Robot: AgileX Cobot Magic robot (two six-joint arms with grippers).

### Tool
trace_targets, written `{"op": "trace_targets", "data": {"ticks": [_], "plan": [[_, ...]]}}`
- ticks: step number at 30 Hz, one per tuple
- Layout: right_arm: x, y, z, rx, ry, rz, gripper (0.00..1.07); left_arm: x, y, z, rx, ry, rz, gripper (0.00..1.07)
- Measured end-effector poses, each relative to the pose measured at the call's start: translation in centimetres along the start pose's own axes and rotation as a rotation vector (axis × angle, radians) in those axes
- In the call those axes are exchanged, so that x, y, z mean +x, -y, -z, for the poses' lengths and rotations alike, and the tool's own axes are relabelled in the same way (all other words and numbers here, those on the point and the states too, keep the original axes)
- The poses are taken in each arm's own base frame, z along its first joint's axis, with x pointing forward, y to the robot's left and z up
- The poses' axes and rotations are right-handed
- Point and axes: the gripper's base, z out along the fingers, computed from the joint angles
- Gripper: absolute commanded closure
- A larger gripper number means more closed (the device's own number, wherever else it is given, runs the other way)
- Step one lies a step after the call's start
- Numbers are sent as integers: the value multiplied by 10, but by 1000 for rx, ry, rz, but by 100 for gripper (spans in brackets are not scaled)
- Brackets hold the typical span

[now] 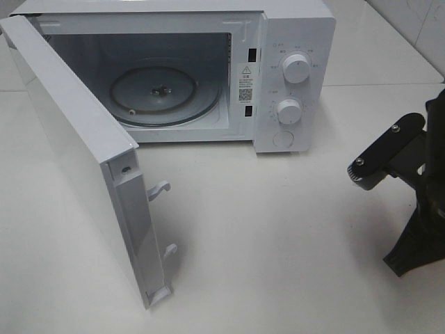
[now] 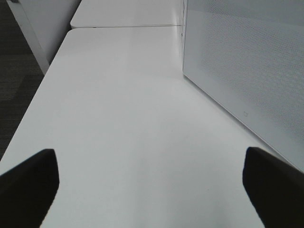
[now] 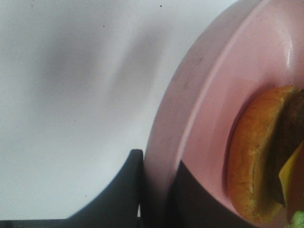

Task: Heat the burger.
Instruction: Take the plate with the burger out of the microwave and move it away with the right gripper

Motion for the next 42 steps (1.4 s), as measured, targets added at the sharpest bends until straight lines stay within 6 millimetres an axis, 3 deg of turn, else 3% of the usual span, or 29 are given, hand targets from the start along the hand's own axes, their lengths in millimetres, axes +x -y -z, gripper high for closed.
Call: {"op": "trace_targets", "data": {"ticks": [22, 42], "plan": [[-18, -31, -34, 6, 17, 56, 107, 0, 0, 0, 0, 0, 0, 9], [-24, -45, -65, -8, -9, 85, 107, 0, 0, 0, 0, 0, 0, 9]]}}
